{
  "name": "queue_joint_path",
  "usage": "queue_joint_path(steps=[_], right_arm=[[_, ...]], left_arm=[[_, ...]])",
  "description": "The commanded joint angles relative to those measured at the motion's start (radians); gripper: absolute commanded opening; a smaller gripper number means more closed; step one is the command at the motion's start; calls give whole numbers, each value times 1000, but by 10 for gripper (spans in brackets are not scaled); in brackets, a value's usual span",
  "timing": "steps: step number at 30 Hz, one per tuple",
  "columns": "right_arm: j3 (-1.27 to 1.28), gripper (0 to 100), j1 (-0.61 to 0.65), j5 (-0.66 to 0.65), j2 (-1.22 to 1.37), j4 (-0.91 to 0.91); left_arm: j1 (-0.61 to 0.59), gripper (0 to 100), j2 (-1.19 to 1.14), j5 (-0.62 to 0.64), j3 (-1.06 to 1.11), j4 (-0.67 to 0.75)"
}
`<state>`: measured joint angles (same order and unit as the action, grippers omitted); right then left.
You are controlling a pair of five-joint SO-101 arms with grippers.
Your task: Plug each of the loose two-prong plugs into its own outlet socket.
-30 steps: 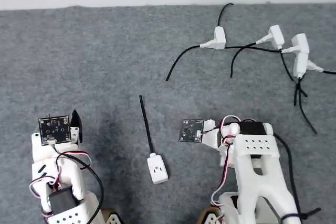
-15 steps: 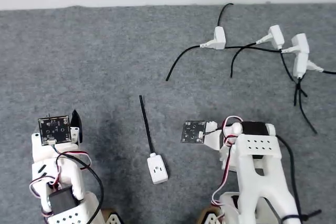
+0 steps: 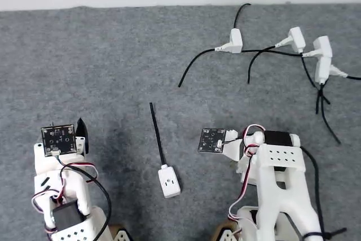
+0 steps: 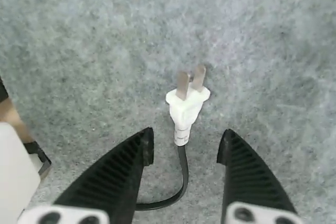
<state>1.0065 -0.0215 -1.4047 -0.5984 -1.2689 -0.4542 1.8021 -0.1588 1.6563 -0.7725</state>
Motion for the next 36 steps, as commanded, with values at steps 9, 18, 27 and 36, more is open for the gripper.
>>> queue_joint_path(steps=[9, 18, 27, 36], right_arm=[[133, 215, -4, 8, -19, 249], [256, 214, -10, 9, -19, 400], [279, 211, -12, 9, -21, 444], [281, 9, -12, 12, -21, 444]], left_arm=[[8, 227, 11, -11, -16, 20], [8, 227, 11, -11, -16, 20], [8, 227, 11, -11, -16, 18], [8, 227, 11, -11, -16, 18]])
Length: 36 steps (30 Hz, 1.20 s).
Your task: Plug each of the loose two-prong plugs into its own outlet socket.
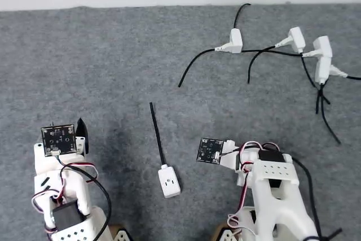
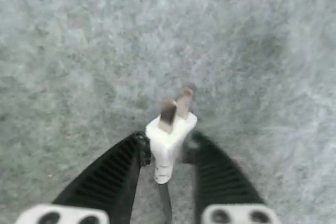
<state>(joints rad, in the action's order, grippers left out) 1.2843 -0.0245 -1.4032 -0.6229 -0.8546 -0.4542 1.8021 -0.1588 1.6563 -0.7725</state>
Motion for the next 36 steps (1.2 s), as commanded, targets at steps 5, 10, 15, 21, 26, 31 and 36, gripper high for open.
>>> queue_joint_path(steps=[5, 10, 15, 21, 26, 31, 36], right_arm=[[3, 9, -8, 11, -2, 27], [-49, 9, -8, 11, -7, 4], [-239, 9, -4, 14, -7, -160], [-497, 9, 5, 68, -7, -348], [-611, 9, 67, 100, -8, -464], [-781, 9, 156, 201, -8, -598], [-901, 9, 268, 292, -8, -734]], left_arm=[[8, 227, 11, -11, -16, 18], [11, 227, 11, -11, -15, 18], [55, 227, 11, -17, -13, 3], [101, 227, 11, -61, -10, 0], [129, 227, 11, -61, -12, -2], [135, 228, 11, -61, -13, -2], [141, 228, 11, -61, -16, -2]])
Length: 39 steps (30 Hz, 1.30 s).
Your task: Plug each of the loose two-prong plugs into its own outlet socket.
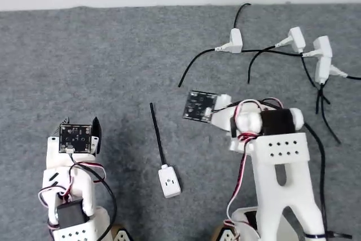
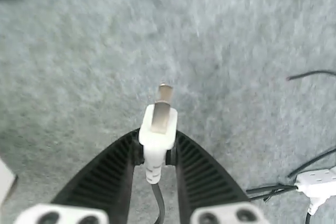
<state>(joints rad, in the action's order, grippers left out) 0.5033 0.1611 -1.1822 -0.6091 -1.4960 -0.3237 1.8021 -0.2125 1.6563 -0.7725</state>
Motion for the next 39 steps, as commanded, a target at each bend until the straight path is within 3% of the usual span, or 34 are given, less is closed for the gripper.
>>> queue_joint_path(steps=[1, 7, 14, 18, 22, 29, 39], right_arm=[[-130, 9, 104, 95, -22, -107], [-140, 9, 228, 256, -22, -113], [-201, 9, 406, 405, -163, -108], [-199, 9, 498, 466, -265, -116], [-152, 9, 570, 468, -295, -94], [-20, 9, 576, 428, -302, 30], [49, 9, 582, 427, -303, 88]], left_arm=[[18, 228, 11, -8, -18, -2], [132, 228, 11, -8, -139, -120], [365, 228, 11, -9, -501, -391], [465, 228, 11, -60, -550, -407], [589, 228, 11, -144, -553, -414], [792, 229, 11, -176, -585, -442], [818, 229, 8, -173, -756, -485]])
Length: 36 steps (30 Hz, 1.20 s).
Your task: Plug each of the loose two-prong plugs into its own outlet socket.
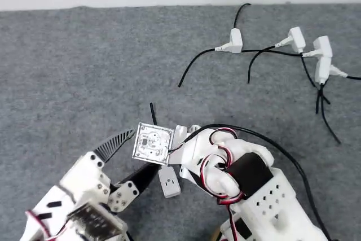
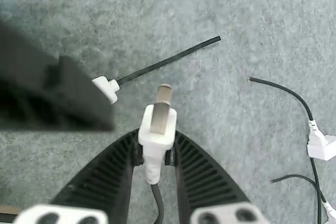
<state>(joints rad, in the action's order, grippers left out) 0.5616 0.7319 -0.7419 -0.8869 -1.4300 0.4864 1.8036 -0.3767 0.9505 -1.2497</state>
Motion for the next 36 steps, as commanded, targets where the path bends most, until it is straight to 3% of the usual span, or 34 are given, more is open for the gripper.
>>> queue_joint_path(steps=[1, 11, 23, 36], right_arm=[[-9, 9, 12, -14, -27, 21], [-11, 9, 108, -12, -28, -18], [-9, 9, 110, -14, -189, -45], [-9, 9, 113, -14, -236, -82]], left_arm=[[8, 229, 6, -11, -33, -6], [0, 229, 9, -12, 153, 106], [-72, 229, 9, -9, 252, 86], [-69, 229, 9, -8, 325, 89]])
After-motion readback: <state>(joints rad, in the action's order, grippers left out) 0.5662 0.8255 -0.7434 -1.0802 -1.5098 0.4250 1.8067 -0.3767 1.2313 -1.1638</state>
